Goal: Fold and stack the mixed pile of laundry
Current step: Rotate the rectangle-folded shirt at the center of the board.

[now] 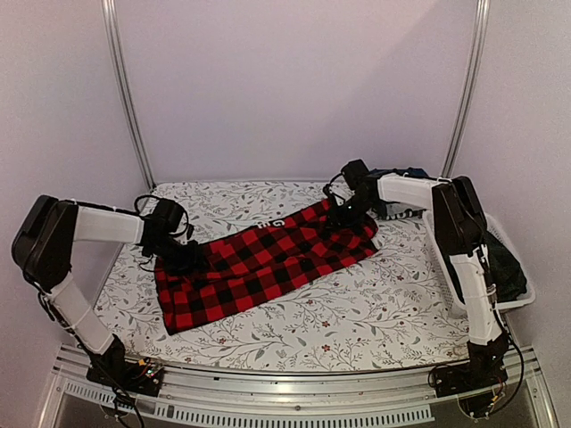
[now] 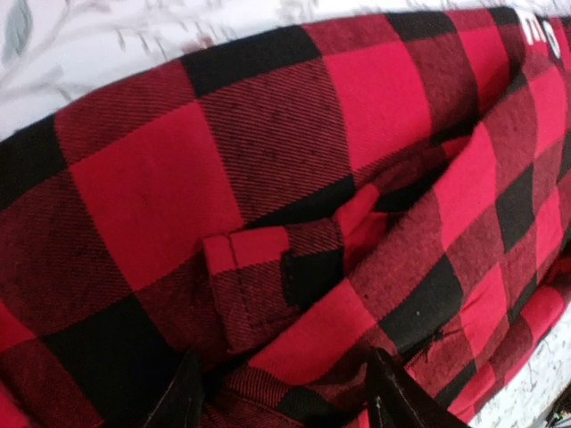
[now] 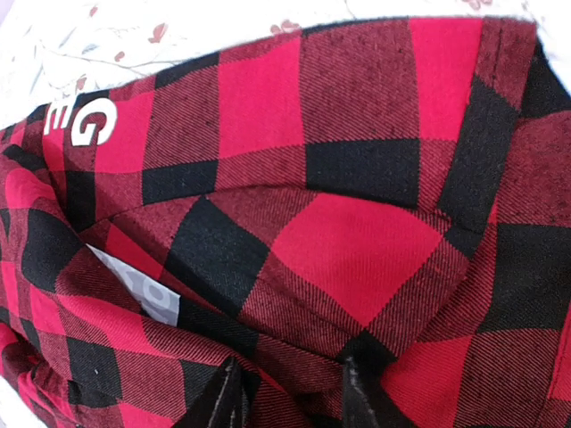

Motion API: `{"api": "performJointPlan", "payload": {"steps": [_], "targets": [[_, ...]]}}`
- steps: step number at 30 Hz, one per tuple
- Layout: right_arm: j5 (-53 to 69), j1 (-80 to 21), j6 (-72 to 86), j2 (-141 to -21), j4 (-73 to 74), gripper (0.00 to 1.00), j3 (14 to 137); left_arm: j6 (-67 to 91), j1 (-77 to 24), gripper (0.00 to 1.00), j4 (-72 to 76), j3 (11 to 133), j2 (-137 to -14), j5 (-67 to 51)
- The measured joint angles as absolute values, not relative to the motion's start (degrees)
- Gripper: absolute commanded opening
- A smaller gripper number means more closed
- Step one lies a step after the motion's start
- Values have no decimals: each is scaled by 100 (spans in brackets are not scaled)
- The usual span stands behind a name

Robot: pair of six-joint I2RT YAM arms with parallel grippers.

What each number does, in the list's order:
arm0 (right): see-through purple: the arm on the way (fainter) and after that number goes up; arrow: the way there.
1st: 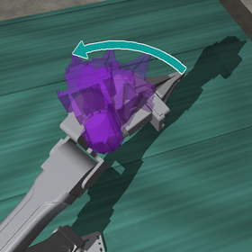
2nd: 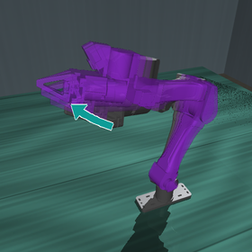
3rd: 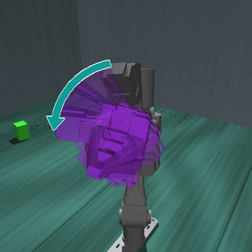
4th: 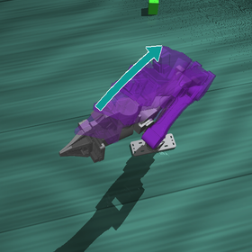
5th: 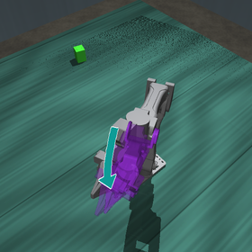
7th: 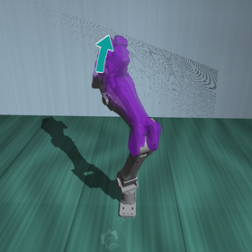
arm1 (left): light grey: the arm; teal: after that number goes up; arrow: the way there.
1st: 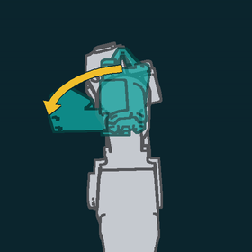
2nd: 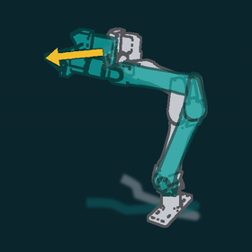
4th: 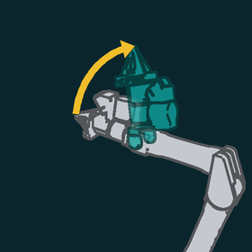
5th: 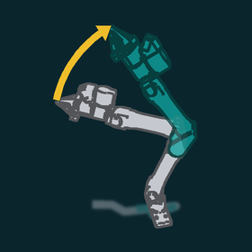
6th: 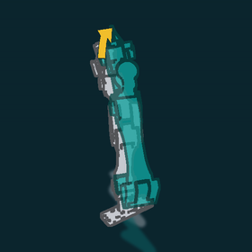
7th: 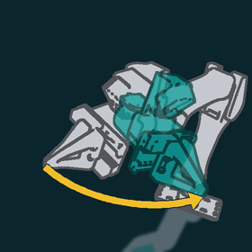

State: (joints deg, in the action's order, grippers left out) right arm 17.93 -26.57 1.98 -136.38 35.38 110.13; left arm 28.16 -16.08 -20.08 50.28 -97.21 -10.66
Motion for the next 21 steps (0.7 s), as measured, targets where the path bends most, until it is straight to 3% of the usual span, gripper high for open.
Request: {"api": "performJointPlan", "payload": {"steps": [4,7,13,16,21], "targets": [[1649,-2655,228,-13670,3548,59,11310,3194,-2366,69,-2493,4565,-9052,-1299],[1653,-2648,283,-13437,3557,60,11255,3323,-2851,73,-3238,4619,-8650,-1321],[1953,-2657,593,-12103,3452,51,10416,2987,-2832,69,-4110,6036,-8318,-819],[2176,-2740,928,-11498,3288,47,9821,2495,-2834,63,-4093,6775,-8978,-746],[2318,-3092,1520,-11448,3052,41,9059,1723,-2847,55,-3994,7192,-10318,-591]]}}
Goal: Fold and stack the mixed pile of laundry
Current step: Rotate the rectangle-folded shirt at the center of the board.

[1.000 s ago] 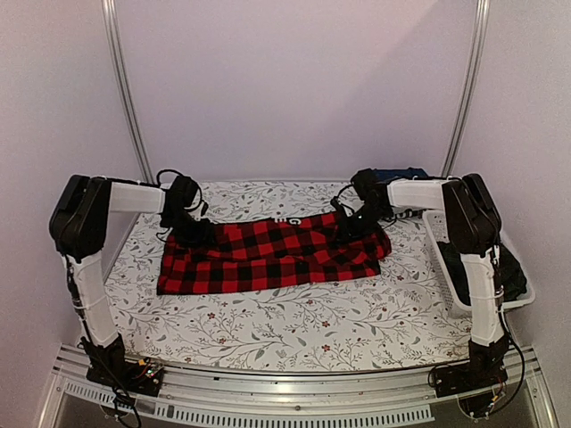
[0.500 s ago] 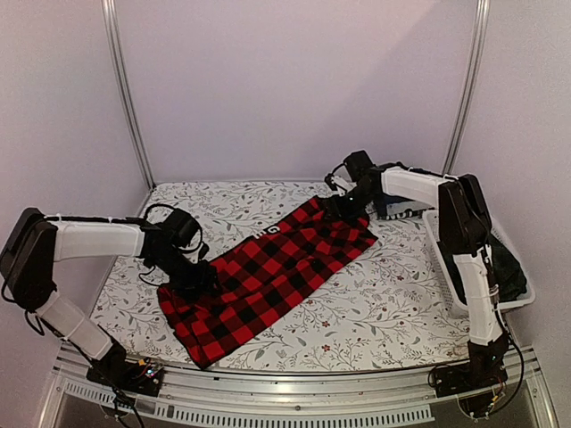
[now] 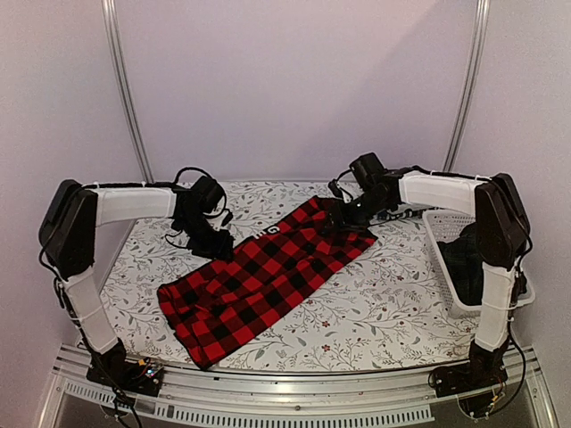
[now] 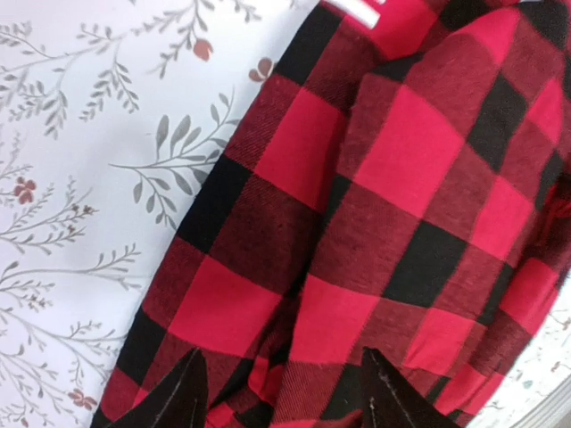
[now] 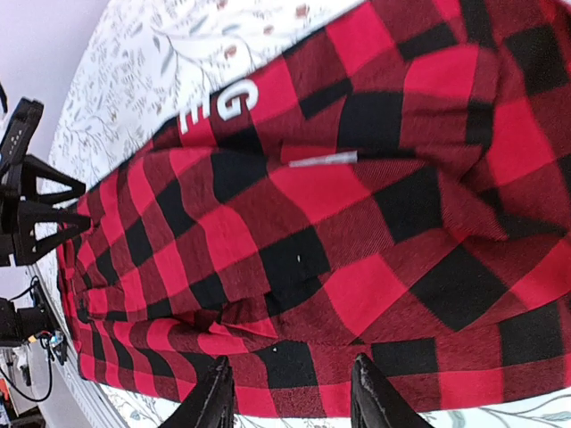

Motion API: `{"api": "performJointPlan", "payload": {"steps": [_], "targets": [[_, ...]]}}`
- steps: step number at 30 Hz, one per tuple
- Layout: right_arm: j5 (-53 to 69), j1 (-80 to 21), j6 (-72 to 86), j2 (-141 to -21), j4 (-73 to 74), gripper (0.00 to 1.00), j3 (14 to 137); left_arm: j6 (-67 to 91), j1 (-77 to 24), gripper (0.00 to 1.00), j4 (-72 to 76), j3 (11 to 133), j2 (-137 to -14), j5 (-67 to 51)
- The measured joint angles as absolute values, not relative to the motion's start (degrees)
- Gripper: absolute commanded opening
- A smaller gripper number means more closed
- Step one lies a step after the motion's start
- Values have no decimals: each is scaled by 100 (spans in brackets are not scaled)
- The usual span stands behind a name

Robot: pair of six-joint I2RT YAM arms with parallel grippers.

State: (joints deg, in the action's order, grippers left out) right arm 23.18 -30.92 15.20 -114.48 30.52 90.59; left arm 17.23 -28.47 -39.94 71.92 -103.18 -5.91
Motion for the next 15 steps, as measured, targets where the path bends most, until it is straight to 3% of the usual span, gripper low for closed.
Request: {"api": "performJointPlan", "payload": {"steps": [8,15], "targets": [[2290,-3304,2084,-12276,2932,34,8801,1092,-2849,46,-3929,7253,-11170,-462],[2139,-3208,2018,-13196,2980,26,9942,1190,-2910,43,-3306,6434,-10672,-650]]}}
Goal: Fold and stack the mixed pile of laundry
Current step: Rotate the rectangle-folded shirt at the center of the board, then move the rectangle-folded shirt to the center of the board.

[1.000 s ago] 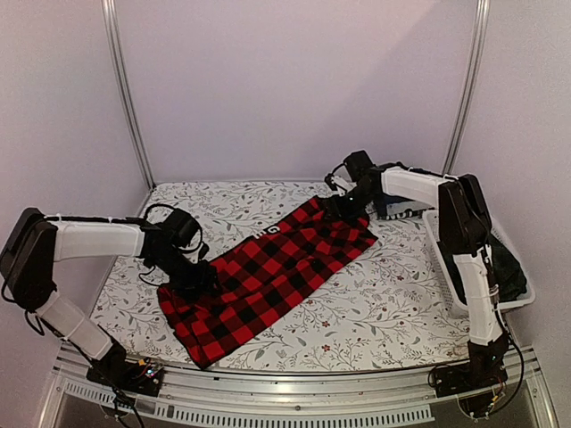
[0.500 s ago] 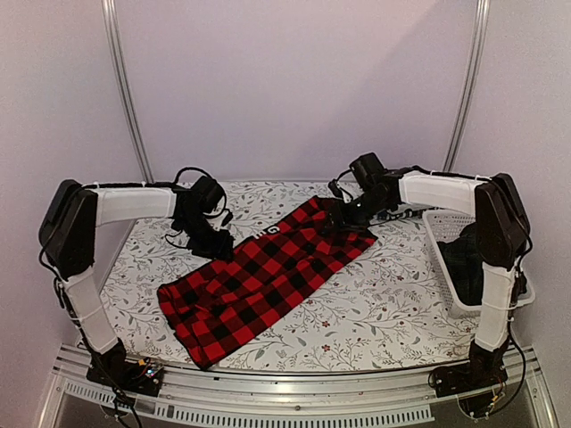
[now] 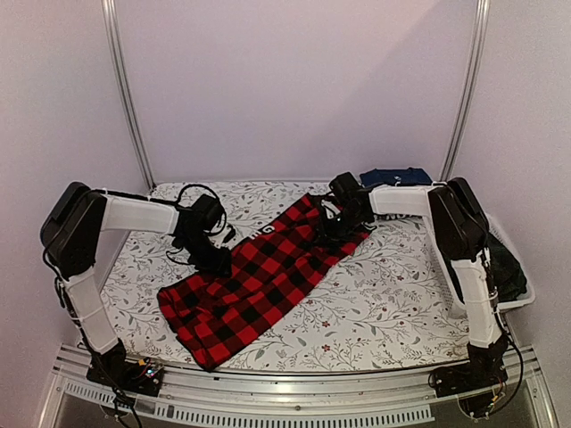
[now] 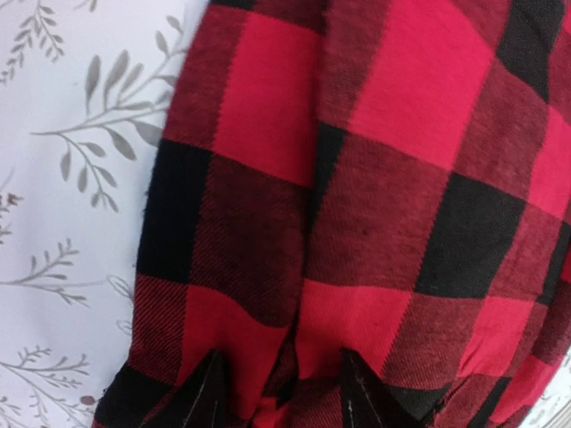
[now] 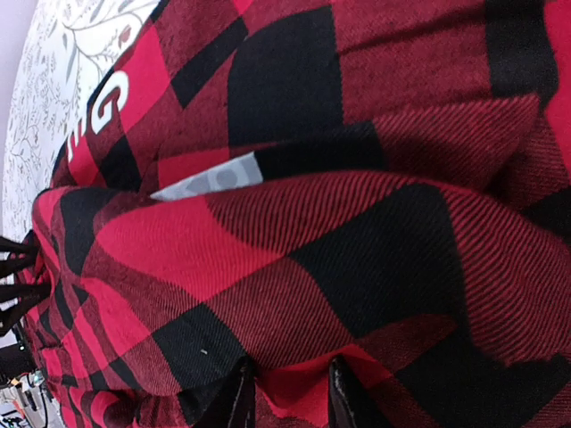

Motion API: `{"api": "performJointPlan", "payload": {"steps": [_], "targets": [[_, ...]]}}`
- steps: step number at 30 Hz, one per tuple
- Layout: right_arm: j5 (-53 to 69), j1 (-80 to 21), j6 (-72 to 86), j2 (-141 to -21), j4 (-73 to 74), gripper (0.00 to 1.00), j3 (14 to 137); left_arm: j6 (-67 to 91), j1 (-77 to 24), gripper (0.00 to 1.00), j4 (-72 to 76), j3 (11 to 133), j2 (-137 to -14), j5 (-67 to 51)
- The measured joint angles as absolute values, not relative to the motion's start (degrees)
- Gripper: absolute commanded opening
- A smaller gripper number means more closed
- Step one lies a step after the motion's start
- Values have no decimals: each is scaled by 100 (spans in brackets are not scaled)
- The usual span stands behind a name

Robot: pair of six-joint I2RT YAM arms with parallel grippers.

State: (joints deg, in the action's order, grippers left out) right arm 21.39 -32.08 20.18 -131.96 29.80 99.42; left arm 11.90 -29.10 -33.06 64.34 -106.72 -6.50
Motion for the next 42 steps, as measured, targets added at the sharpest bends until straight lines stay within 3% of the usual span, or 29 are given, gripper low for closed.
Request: {"api": "performJointPlan", "payload": {"steps": [10,15,29,36,42], "targets": [[2165,-2974,1304,-14890,3048,33,12626,1964,-4003,45,-2821,6123,-10510,-1787],[2320,-2842,943,-15002,2954,41,12814,2119,-4324,46,-3068,6971,-11089,-2209],[2982,-2860,1382,-12219,2364,41,9712,2141,-3636,46,-3286,7738,-11017,-2425],[3061,-3424,1728,-12151,2231,40,8842,2359,-3479,40,-3015,8374,-11690,-2370],[3059,-3301,1706,-12862,2314,39,9299,2541,-3275,38,-3048,8827,-12455,-2206]]}}
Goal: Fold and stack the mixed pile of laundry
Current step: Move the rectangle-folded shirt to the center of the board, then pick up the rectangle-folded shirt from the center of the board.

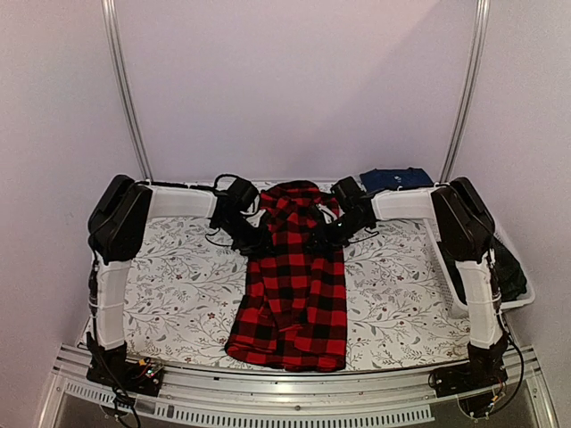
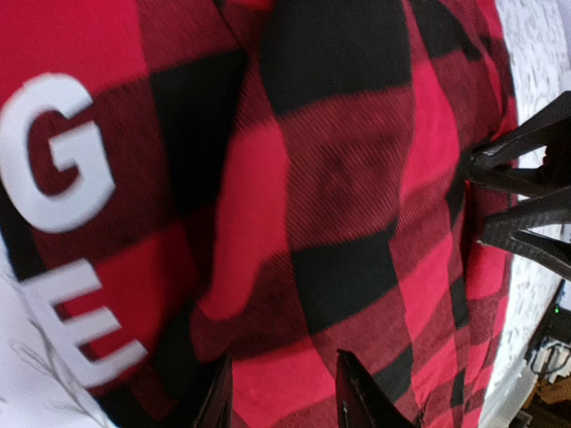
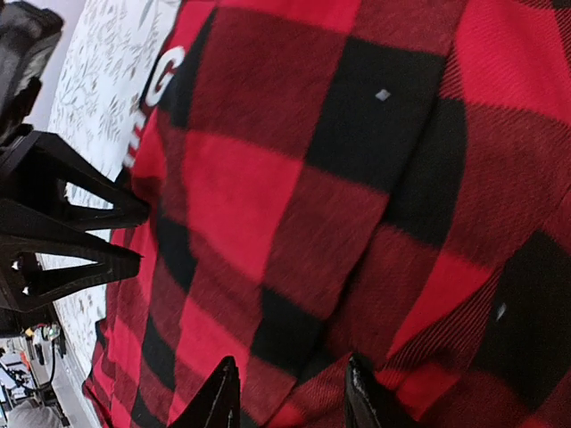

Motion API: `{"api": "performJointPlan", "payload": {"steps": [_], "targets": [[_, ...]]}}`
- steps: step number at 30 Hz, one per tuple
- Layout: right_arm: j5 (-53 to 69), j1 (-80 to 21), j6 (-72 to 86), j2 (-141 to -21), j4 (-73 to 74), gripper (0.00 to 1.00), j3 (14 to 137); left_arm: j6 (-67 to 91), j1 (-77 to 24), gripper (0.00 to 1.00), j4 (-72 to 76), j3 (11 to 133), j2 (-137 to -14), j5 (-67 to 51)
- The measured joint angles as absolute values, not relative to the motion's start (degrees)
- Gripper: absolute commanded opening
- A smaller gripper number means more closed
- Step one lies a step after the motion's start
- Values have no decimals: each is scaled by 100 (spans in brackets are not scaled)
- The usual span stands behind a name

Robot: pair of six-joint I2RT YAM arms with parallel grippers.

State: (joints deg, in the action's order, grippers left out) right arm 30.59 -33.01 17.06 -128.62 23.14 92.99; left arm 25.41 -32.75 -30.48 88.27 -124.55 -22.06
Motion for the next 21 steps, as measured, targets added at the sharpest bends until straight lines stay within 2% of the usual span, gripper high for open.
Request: {"api": "performJointPlan", "payload": {"steps": [5,10,14,17,21], "targets": [[3186,-3015,1601,-13622,2440,39,10344,2556,-2921,39,-3096,9524,-12951,-2239],[3216,-2753,1402,-14158,2604,43,11319,2445,-2683,49,-3098,10208,-13378,-2362],[3210,-2657,1293,-14079,2821,44,11566,2327,-2620,58,-3170,10302,-13303,-2355],[3214,-2628,1291,-13563,2877,46,11120,2375,-2609,61,-3131,9797,-12770,-2375],[3321,-2624,1498,-11968,2768,45,9406,2676,-2657,61,-2755,8064,-11137,-2565]]}}
